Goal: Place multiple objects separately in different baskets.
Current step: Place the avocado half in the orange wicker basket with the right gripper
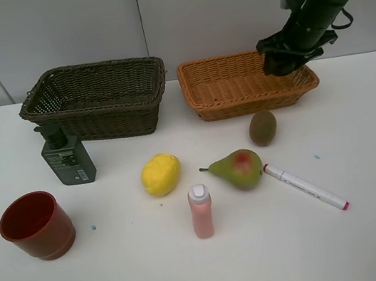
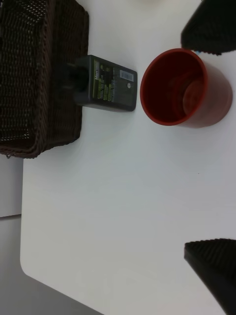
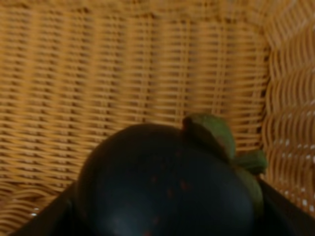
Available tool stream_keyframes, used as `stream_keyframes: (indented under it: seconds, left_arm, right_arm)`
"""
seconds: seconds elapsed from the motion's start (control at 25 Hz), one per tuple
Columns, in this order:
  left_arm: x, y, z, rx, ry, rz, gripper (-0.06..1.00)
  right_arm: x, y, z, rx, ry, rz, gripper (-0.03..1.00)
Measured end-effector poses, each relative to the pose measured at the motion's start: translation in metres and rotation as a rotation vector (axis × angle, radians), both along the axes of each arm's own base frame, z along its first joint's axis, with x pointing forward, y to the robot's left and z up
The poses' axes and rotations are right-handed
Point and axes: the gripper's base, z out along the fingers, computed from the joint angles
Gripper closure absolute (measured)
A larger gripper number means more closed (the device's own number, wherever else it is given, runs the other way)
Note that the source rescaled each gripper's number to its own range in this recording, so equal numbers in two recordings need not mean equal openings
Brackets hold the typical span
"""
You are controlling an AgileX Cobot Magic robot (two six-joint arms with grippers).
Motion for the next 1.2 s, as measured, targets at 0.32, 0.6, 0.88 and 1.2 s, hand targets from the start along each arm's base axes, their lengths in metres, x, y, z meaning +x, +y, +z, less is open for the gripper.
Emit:
stream_keyframes:
  seconds: [0.32,0.6,0.88,1.2]
  left_arm:
    - [0.0,0.0,0.0,0.0,0.0,0.0,-0.03]
    - [0.0,0.0,0.0,0.0,0.0,0.0,-0.03]
    - [0.0,0.0,0.0,0.0,0.0,0.0,-0.03]
    - [0.0,0.0,0.0,0.0,0.0,0.0,-0.03]
  right_arm:
    - [0.003,-0.001,-0.022,-0.017,0.045,0.005,0.35]
    - [0.004,-0.002,-0.023,-0.02,0.045,-0.017,0.35]
    - [0.004,-0.003,-0.023,-0.036,0.035,-0.01,0.35]
    - [0.007,-0.003,-0.022,-0.039,0.011,-0.016,-0.02]
